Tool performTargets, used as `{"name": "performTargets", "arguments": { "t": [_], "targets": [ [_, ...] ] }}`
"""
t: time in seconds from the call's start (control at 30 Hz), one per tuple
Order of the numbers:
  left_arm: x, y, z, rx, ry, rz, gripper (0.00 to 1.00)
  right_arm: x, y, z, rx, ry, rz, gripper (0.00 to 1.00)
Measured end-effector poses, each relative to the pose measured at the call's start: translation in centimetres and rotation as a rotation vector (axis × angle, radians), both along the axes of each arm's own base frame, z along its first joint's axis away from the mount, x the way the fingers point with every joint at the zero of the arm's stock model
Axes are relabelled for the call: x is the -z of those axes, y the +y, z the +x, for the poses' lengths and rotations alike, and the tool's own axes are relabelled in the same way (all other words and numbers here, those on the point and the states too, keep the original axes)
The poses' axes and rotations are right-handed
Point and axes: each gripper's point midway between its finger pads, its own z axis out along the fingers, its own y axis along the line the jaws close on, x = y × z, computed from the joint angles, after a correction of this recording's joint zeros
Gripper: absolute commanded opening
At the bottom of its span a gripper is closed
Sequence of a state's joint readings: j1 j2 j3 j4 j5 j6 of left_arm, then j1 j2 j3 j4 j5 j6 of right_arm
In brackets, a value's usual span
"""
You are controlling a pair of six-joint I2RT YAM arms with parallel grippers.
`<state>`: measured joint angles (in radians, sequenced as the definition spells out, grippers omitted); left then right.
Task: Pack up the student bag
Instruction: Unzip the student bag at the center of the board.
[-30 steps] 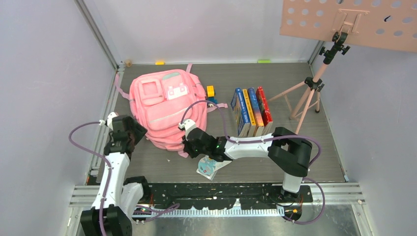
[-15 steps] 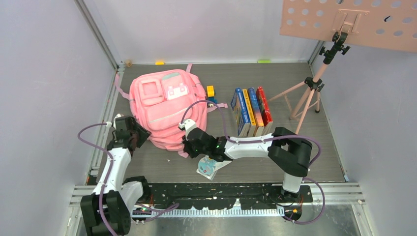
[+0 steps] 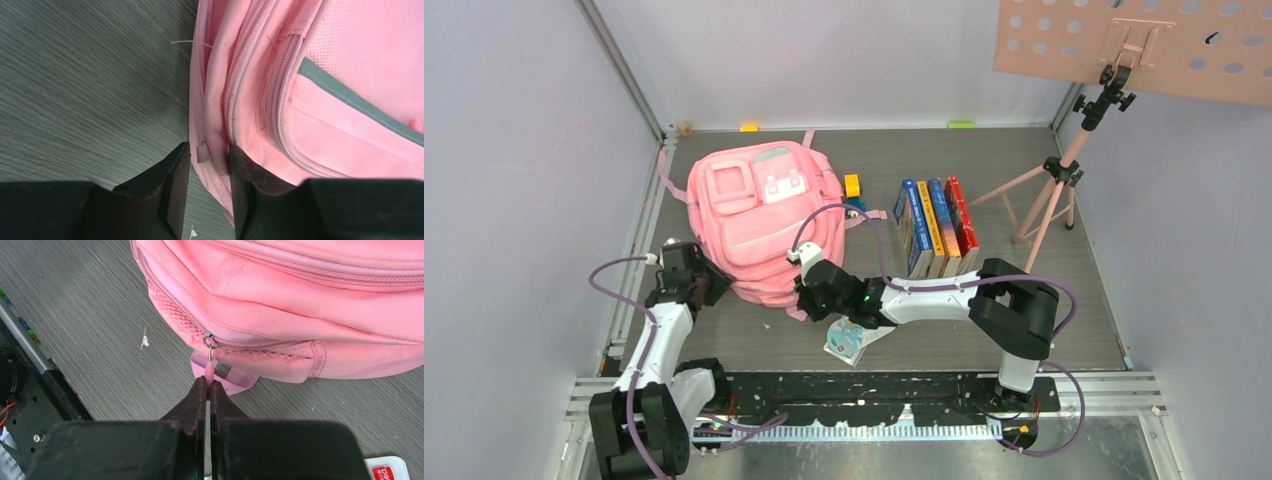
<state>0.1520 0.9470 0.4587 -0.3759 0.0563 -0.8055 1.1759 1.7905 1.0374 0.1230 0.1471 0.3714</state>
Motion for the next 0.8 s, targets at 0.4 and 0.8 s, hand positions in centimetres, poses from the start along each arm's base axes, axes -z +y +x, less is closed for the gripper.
{"name": "performTargets", "arguments": {
  "t": [0.4, 0.8],
  "targets": [
    [-1.1, -0.9, 0.1, 0.068, -0.038, -0.014, 0.0, 0.2, -0.4, -0.1, 0.0, 0.004, -0.018, 0.01],
    [-7.7, -3.2, 1.5, 0.26, -0.087, -0.065, 0.0, -2.9, -2.6, 2.9, 0.071, 0.011, -0.038, 0.01]
  ]
}}
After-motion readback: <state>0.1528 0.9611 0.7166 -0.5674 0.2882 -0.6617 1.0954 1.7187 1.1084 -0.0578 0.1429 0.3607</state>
